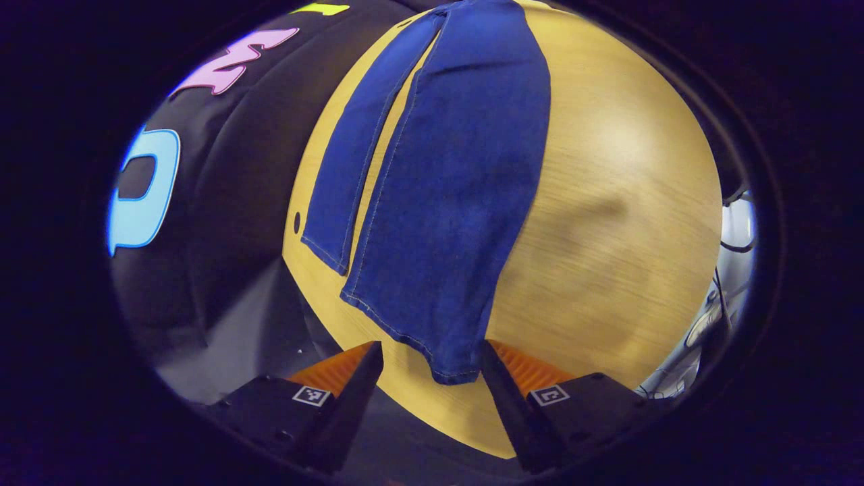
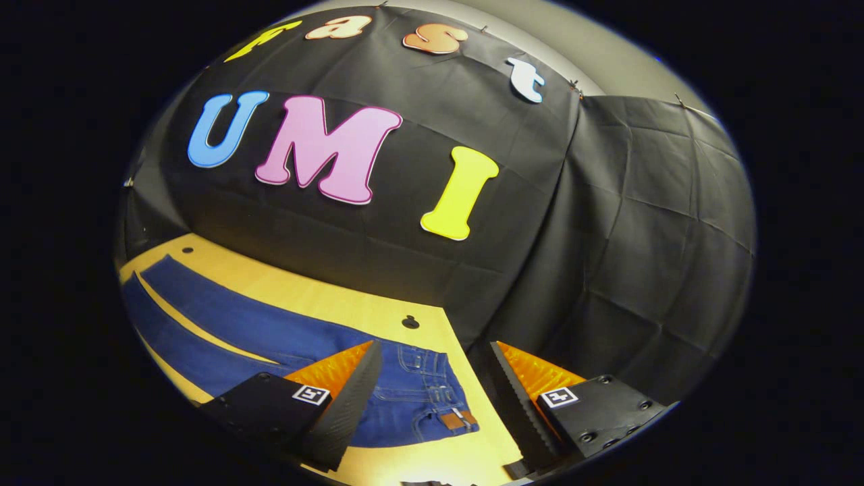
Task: Grasp the waist and the cuffs of the jeans and fold them to make the two legs overlap; first hold the waist and fold one-third of the jeans toward the cuffs, then hold the cuffs and fold the remaining one-third in the same direction to finish folding.
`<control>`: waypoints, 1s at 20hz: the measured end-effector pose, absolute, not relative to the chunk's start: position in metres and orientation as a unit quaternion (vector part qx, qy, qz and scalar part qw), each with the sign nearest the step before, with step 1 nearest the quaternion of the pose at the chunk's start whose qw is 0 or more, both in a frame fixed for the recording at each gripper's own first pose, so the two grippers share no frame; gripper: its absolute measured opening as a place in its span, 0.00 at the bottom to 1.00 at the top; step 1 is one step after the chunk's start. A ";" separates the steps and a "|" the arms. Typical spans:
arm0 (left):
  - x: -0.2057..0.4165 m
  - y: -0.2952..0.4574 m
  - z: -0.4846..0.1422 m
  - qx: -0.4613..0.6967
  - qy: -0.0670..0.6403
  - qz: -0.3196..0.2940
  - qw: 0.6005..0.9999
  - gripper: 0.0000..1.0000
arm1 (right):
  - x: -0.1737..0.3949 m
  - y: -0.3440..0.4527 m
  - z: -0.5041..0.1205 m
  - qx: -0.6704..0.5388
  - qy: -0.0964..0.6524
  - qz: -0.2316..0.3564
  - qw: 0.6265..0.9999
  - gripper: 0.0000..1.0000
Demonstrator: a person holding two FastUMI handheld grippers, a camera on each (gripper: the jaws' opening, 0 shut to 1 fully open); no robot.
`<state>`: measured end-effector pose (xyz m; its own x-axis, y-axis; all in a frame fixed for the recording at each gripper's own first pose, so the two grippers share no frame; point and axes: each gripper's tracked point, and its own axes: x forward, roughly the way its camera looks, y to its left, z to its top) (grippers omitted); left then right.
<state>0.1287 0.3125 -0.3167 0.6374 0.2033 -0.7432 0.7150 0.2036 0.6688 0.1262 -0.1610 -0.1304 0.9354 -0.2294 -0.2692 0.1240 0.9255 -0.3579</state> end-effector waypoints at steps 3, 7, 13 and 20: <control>0.137 0.308 -0.320 0.601 0.391 -0.204 0.667 0.76 | 0.123 -0.189 -0.158 -0.221 0.179 -0.078 0.956 0.96; 0.139 0.302 -0.332 0.592 0.407 -0.220 0.660 0.41 | 0.115 -0.221 -0.182 -0.318 0.205 -0.050 0.924 0.96; 0.139 0.302 -0.334 0.581 0.416 -0.223 0.663 0.06 | 0.098 -0.252 -0.254 -0.516 0.262 0.104 0.809 0.96; 0.138 0.303 -0.333 0.573 0.444 -0.222 0.653 0.06 | 0.092 -0.279 -0.348 -0.619 0.337 0.222 0.674 0.96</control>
